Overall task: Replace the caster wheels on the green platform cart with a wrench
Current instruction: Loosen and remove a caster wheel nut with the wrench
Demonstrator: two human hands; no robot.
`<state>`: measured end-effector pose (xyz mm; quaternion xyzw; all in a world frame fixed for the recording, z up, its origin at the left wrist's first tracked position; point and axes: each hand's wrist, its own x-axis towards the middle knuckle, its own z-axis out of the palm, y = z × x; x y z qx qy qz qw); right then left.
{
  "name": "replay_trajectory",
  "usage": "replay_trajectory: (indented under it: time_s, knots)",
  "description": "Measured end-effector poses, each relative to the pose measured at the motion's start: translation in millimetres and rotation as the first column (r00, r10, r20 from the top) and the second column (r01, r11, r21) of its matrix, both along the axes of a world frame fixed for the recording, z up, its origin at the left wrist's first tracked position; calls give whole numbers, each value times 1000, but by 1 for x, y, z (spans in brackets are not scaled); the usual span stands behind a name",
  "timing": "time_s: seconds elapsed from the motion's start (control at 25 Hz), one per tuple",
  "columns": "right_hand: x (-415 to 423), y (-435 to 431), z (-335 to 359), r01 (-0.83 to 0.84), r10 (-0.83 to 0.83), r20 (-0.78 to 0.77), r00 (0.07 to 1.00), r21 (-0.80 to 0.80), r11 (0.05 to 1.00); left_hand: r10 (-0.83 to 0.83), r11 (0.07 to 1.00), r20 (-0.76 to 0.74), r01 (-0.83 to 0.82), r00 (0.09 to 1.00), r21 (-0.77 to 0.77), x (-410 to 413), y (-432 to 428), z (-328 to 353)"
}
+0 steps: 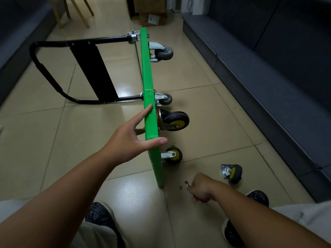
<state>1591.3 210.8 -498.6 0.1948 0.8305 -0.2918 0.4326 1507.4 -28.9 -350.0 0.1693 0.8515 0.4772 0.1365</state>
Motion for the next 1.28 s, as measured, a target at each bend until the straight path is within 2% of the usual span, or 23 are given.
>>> replay_trajectory:
  time_s: [0.08,0.16,0.28,0.36,0.52,0.68,0.84,1.0,1.16,1.28]
  knots:
    - [-11,-11,34,161,-175,-93,980,-142,977,-3,1000,7,3,1000,8,2,0,1]
    - [-27,-26,73,291,-358,-212,909,-291,911,-2,1000,12,2,1000,10,2,0,2]
    - [-52,-42,124,352,-516,-252,819,-489,798,-4,1000,11,4,1000,9,2,0,2]
    - [-61,-47,141,354,-542,-231,808,-546,759,-6,1000,4,6,1000,3,1,-1,2]
    - [-57,-58,141,309,-520,-243,819,-577,756,-8,1000,-15,8,1000,4,-1,-2,0]
    - [-53,-55,134,198,-466,-298,833,-626,754,-11,1000,-11,11,1000,-5,-1,-1,-1]
    - [-42,-51,120,27,-337,-407,849,-604,797,-7,1000,-24,7,1000,5,-1,-3,-2]
    - [-32,-50,83,-76,-303,-535,788,-574,815,-9,1000,-12,9,1000,13,-1,-3,-2]
    - [-37,-46,40,-170,-122,-759,640,-295,940,-14,999,-18,14,1000,28,-3,-3,-3]
    - [-51,-56,21,-160,-47,-806,590,-173,972,-13,999,-18,14,1000,48,-3,-3,-2]
